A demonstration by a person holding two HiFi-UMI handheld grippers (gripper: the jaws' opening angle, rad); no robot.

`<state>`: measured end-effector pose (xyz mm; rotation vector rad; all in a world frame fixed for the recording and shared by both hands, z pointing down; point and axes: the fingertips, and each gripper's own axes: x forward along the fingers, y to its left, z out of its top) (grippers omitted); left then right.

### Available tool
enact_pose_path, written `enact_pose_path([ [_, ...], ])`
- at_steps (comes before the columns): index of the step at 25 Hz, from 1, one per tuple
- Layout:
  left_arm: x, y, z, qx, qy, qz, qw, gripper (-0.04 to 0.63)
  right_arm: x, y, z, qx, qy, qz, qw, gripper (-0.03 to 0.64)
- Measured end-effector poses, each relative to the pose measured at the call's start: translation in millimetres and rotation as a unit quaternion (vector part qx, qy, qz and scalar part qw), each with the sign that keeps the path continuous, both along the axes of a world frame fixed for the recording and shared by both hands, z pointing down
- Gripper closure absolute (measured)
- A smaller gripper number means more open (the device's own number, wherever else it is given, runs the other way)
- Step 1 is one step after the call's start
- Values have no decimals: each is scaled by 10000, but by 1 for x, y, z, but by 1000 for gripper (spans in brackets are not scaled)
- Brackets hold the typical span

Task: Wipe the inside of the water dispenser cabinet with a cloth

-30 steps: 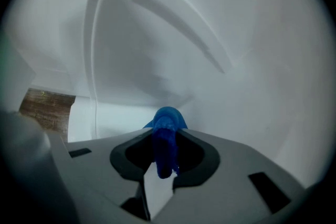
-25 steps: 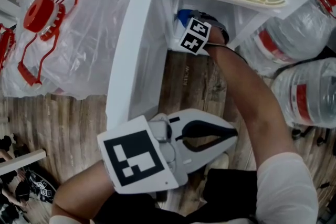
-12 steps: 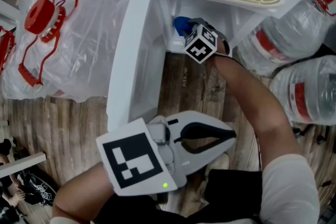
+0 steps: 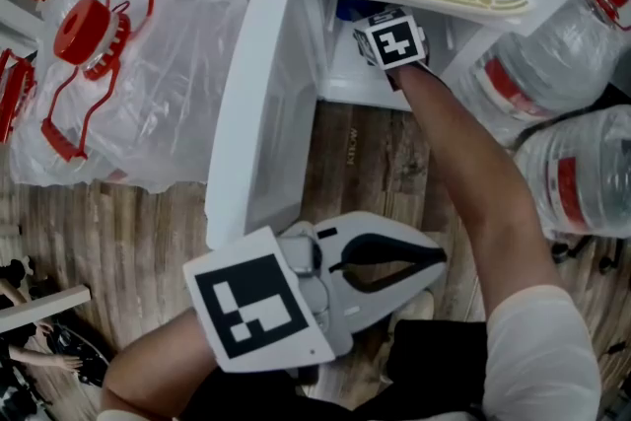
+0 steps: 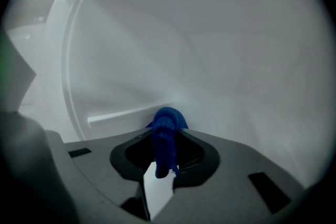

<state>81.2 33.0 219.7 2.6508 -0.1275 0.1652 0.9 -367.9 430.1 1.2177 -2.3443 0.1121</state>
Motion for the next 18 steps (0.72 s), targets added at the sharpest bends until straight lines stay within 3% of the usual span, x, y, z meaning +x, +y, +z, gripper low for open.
enact_pose_path([
  [11,0,1,-4,45,40,31,10000,592,-24,72,17,-138,-146,-986,9949,534],
  [14,1,3,-5,22,57,59,10000,592,-19,79,16,-170,-272,-952,9949,534],
  [18,1,2,-7,-8,79,32,10000,592,0,66,-1,87,-368,-546,9978,533],
])
